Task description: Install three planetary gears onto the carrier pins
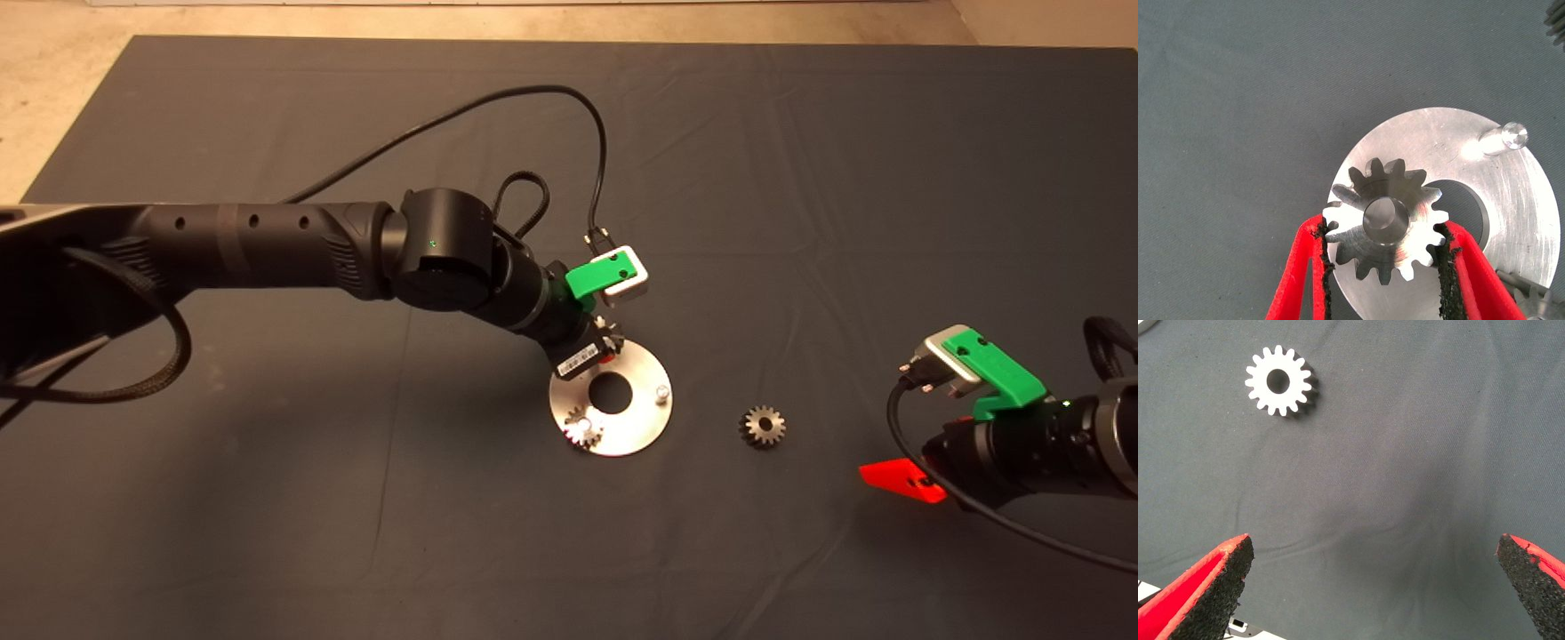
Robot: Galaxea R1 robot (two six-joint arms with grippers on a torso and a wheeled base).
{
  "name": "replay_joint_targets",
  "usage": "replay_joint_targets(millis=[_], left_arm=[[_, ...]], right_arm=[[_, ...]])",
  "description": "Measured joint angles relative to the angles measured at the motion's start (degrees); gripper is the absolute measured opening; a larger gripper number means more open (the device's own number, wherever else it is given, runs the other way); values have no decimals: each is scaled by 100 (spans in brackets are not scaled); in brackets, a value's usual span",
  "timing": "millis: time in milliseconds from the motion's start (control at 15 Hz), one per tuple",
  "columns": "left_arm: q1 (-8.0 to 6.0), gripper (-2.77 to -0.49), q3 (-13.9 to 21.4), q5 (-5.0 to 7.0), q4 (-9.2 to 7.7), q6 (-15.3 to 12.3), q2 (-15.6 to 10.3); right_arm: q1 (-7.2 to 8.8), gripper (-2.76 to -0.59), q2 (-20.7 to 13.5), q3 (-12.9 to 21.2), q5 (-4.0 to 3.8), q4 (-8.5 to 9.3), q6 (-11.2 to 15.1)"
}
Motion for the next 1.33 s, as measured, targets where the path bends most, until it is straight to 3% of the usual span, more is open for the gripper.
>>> replay_joint_targets(millis=[1333], left_arm=[[21, -254, -63, 6, -8, 9, -94]], right_arm=[[0, -63, 0, 0, 16, -1, 0]])
